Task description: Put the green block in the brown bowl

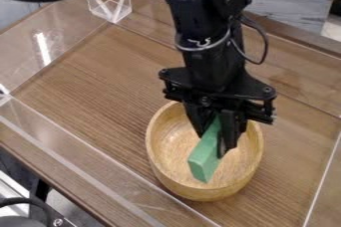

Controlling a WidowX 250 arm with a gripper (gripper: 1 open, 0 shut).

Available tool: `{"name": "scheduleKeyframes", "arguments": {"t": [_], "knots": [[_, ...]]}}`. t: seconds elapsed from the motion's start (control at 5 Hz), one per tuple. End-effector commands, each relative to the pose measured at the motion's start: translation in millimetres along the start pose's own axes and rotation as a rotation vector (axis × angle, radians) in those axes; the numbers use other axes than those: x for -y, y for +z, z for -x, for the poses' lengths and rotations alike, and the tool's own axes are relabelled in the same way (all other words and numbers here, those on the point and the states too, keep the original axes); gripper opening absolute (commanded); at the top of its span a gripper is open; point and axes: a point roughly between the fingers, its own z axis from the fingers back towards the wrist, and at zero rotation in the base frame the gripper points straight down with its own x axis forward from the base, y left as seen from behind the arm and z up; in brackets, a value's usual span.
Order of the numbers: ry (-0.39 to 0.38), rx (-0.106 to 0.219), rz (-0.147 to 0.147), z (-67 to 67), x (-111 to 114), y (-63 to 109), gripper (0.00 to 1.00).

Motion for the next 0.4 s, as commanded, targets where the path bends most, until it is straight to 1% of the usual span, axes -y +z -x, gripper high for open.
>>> {"name": "scheduleKeyframes", "arguments": {"t": [0.0,0.2], "knots": [[0.001,0.028,0.012,-6.1,0.2,4.3,0.0],[0.001,0.025,0.016,-7.0,-1.0,2.6,0.0]]}}
